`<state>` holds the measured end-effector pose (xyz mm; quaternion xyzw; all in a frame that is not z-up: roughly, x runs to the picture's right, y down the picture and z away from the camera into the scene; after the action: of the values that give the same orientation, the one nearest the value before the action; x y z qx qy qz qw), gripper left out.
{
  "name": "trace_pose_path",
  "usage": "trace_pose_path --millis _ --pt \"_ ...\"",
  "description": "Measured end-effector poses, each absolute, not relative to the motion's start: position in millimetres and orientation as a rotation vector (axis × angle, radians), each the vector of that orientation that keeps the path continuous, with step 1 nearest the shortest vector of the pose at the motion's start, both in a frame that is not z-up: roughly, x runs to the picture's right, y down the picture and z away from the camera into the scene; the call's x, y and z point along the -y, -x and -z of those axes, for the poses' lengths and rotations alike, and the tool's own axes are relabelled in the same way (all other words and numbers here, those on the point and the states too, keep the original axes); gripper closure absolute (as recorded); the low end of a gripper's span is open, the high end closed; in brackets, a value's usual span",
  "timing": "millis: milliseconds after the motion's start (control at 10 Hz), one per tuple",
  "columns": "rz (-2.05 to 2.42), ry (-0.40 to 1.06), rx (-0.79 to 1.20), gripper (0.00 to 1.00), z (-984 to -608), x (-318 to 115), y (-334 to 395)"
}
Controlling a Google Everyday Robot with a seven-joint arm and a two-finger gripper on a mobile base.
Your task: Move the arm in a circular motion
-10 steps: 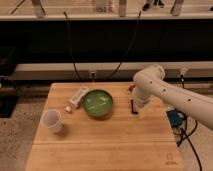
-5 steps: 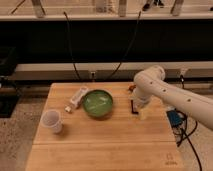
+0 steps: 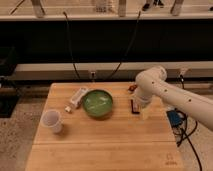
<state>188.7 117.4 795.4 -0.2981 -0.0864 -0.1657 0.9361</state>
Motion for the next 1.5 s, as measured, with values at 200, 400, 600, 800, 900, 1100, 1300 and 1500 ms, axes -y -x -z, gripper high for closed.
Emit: trace_pose_path --millis 200,400,600,800,900,1100,1300,1500 --pt "0.349 0.610 0.181 0.20 -795.8 -117.6 -188.2" --pt "0.351 0.616 0.183 0.20 -795.8 -118.0 -190.3" --pt "0.359 0.621 0.185 0.20 -796.1 -119.0 -191.6" --pt "0.364 0.623 0.192 0.20 -797.0 -119.3 -188.3" --pt "0.361 0.625 0.189 0.20 -797.1 -119.4 -194.2" --pt "0.364 0.634 0.188 0.20 -796.4 -121.9 -202.0" --pt "0.387 0.634 0.197 0.20 -795.1 -122.4 -189.5" --pt "0.400 0.633 0.204 0.20 -794.8 -121.8 -180.3"
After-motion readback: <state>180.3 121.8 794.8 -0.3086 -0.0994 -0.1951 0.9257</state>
